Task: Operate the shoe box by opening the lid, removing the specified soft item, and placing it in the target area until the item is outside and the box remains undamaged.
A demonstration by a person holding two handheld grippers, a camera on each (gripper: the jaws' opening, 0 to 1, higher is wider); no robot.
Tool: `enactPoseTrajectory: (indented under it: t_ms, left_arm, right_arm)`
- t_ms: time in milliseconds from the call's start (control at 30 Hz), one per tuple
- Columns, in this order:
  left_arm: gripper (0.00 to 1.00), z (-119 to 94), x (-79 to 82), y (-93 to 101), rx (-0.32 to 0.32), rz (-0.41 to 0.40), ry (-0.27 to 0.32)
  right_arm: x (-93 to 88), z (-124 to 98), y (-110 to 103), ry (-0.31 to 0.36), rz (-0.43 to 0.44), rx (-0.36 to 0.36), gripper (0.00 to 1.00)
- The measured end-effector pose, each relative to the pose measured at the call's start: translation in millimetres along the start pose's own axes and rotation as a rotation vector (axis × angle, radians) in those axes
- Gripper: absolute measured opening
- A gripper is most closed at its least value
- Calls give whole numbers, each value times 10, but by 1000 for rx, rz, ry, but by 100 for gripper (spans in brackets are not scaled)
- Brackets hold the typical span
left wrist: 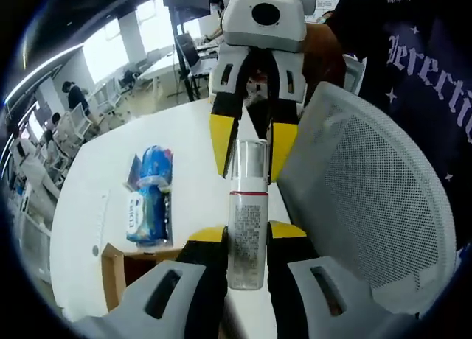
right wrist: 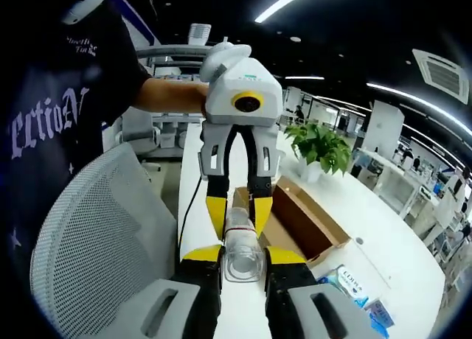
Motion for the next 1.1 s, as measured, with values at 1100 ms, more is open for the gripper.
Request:
enactPoseTrajectory:
  t_ms: [1100]
  left_arm:
    - [32,22,15,-139,88,-43,54]
  right_arm:
    - [48,-4,97,-155,-21,67,14]
Point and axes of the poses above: the point that each gripper's makers call its tool centre point, and the gripper's own axes: z roughly forward along the fingers, y roughly to its right, x roughly out of its top, the point moved 3 cm from there along -z, roughly backward along the fingers, and after that the axes turned 7 degrees about -y, right-handed, at the moved point
